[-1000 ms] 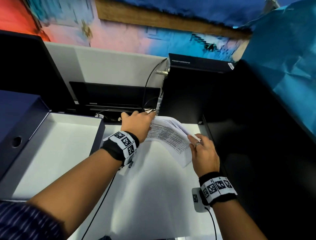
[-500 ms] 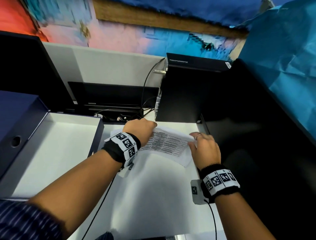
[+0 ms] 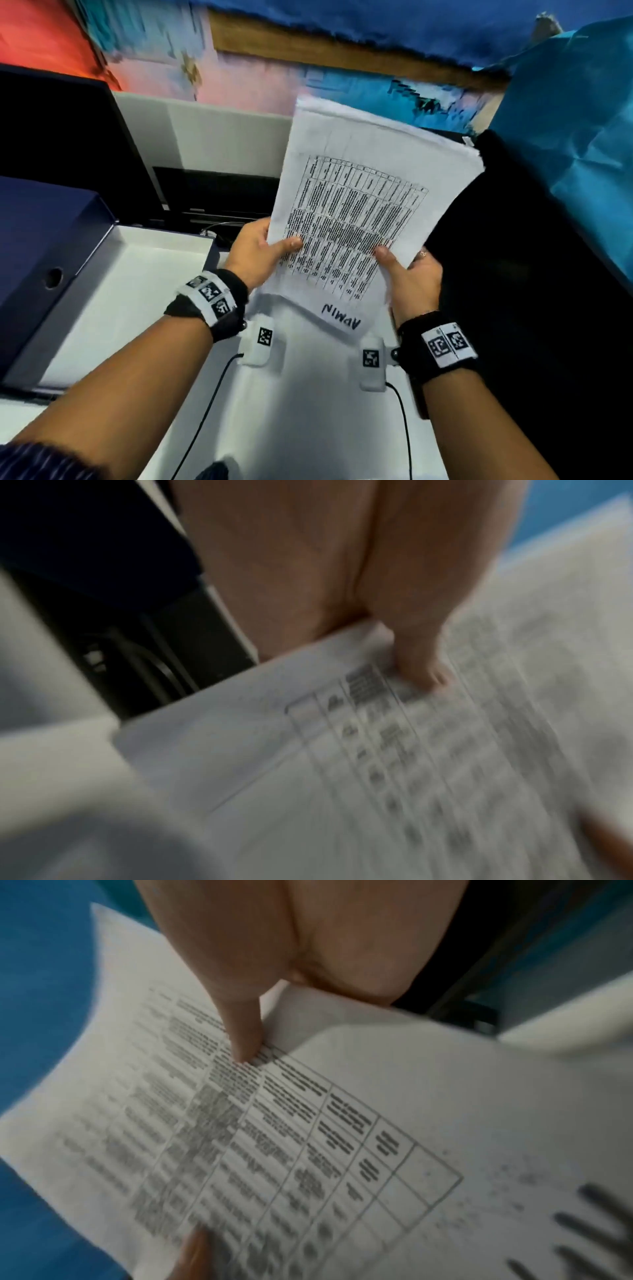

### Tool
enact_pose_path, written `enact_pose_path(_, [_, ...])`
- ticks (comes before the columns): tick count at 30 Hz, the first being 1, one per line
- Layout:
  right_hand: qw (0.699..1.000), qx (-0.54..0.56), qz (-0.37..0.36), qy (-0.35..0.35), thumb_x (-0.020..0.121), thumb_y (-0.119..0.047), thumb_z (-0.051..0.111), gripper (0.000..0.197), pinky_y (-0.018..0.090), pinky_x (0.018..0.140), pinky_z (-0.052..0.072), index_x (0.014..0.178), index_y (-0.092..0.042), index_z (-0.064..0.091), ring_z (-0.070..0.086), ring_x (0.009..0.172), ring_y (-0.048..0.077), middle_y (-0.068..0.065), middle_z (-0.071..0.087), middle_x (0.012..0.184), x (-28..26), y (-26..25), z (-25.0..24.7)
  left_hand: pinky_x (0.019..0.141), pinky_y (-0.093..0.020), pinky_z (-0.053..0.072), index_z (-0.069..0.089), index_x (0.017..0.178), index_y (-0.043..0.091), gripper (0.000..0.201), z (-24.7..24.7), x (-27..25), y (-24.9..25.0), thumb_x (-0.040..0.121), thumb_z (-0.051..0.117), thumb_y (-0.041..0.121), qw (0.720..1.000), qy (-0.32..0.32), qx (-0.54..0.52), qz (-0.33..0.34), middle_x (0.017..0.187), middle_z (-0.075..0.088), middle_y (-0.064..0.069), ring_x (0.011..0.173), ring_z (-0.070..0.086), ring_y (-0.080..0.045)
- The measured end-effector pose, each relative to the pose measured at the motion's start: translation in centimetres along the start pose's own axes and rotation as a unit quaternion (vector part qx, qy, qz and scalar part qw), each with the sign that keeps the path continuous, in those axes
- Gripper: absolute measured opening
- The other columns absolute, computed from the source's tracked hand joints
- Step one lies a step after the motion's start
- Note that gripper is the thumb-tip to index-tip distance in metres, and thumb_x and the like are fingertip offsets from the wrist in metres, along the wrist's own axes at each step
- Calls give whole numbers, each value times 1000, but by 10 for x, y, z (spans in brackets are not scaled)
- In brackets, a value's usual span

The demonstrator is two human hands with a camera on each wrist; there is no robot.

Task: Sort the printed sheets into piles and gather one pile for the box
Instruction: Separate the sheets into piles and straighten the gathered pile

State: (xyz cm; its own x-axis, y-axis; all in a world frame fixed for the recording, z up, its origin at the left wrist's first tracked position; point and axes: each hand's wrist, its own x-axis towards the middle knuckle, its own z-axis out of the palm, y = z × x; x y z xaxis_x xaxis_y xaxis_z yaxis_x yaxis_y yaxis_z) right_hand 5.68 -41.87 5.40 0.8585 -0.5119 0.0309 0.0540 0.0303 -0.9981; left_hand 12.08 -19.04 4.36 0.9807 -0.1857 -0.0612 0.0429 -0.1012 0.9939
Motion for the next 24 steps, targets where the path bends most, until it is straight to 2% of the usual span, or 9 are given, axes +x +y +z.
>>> enact_pose_path(3, [998, -55, -40, -1, 78, -1, 78, 20, 28, 72, 59, 83, -21, 73, 74, 80, 9, -7, 76, 85, -9, -2, 4, 96, -40, 53, 61, 126, 11, 37, 10, -16, -4, 90, 69, 15, 996, 51, 49, 59, 105, 68, 11, 95, 69, -7])
enact_pose_path(4, [997, -61, -40, -8, 78, -1, 77, 22, 19, 66, 57, 84, -20, 70, 72, 74, 0, -10, 74, 83, -14, -1, 5, 93, -42, 53, 58, 128, 11, 40, 12, -21, -9, 90, 69, 13, 995, 51, 63, 57, 105, 72, -11, 91, 69, -11])
enact_pose_path(5, [997, -66, -29, -12, 78, 1, 77, 24, 10, 61, 54, 86, -20, 67, 69, 68, -9, -12, 71, 82, -19, 4, 5, 92, -45, 53, 57, 129, 11, 42, 12, -24, -15, 90, 69, 13, 996, 48, 63, 51, 113, 57, -25, 90, 69, -15])
enact_pose_path(6, [997, -66, -15, -20, 77, 2, 77, 27, 5, 57, 50, 87, -20, 65, 66, 64, -14, -13, 68, 81, -25, 8, 6, 93, -46, 53, 56, 129, 11, 44, 11, -26, -23, 88, 71, 14, 997, 47, 56, 40, 106, 70, -12, 95, 69, -15])
enact_pose_path(13, [998, -49, 38, -21, 74, -3, 81, 23, 37, 77, 62, 88, -18, 70, 74, 74, 5, -3, 75, 82, -29, 6, 8, 88, -23, 56, 67, 121, 15, 40, 12, -18, -16, 83, 75, 24, 998, 25, 12, 53, 107, 74, 8, 102, 70, -3])
enact_pose_path(16, [999, -13, -40, 3, 75, -11, 82, 33, 25, 69, 61, 104, -17, 69, 72, 82, 9, 0, 74, 93, -27, -11, 11, 82, -13, 54, 69, 116, 17, 36, 11, -15, -14, 82, 75, 26, 996, 47, 18, 72, 102, 73, 14, 97, 69, 5])
enact_pose_path(19, [995, -2, -81, 51, 88, -19, 68, 11, 25, 64, 55, 98, -16, 71, 68, 73, 5, -9, 71, 81, -25, -21, 17, 84, -17, 56, 70, 115, 17, 34, 14, -15, -18, 82, 76, 22, 996, 44, 9, 75, 105, 74, 10, 99, 71, -1])
enact_pose_path(22, [989, 51, -88, 109, 96, -10, 55, 15, 15, 58, 50, 106, -8, 66, 60, 59, -3, -16, 66, 63, -18, -20, 11, 80, -19, 58, 67, 110, 22, 30, 14, -13, -18, 83, 75, 11, 997, 29, -22, 72, 102, 75, 8, 95, 72, -3])
enact_pose_path(24, [991, 53, -80, 93, 91, -5, 63, 27, 13, 60, 53, 118, -6, 59, 62, 60, -5, -16, 68, 68, -19, -19, 7, 80, -19, 58, 66, 111, 22, 28, 15, -10, -18, 86, 71, 11, 997, 28, -22, 69, 99, 74, 11, 92, 71, 1])
